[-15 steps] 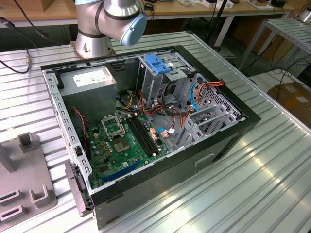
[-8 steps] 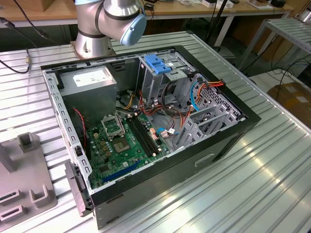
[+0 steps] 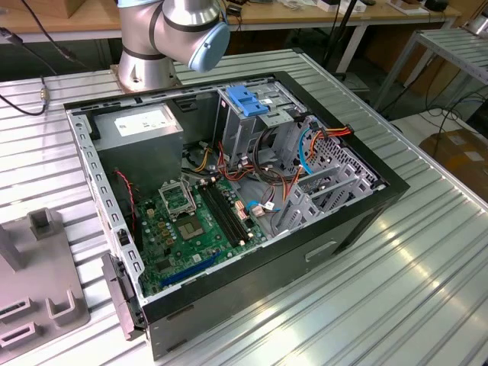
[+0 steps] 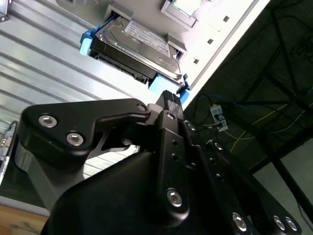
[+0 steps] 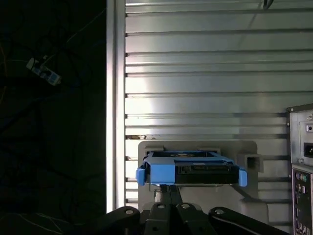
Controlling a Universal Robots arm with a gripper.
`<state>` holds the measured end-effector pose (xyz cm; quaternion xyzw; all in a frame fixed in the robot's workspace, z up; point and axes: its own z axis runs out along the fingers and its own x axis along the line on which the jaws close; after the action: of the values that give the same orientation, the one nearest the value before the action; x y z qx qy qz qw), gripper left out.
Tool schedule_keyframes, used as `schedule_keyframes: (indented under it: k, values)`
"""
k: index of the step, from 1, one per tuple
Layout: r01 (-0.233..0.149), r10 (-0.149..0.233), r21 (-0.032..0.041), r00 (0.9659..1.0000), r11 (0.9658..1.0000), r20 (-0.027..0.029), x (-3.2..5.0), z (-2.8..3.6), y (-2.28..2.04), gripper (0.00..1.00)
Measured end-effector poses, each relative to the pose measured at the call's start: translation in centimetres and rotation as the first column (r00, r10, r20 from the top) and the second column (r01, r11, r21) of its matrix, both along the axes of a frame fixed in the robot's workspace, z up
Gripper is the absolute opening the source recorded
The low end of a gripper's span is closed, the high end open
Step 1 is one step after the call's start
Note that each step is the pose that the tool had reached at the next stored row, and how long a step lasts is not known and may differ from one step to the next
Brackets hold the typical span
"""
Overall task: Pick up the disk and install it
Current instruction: 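Pick up the disk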
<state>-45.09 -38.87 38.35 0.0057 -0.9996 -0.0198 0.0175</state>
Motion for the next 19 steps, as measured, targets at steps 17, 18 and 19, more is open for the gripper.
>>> schedule_keyframes:
  k: [17,18,19]
  values:
    - [-0.433,0.433,0.0,0.9015,0.9015,0.0,0.04,-0.22,0.0,0.1]
    - [-0.447,0.447,-0.0001,0.8943,0.8943,0.0,0.04,-0.23,0.0,0.1]
    - [-0.47,0.47,-0.0001,0.8828,0.8828,-0.0001,0.04,-0.25,0.0,0.1]
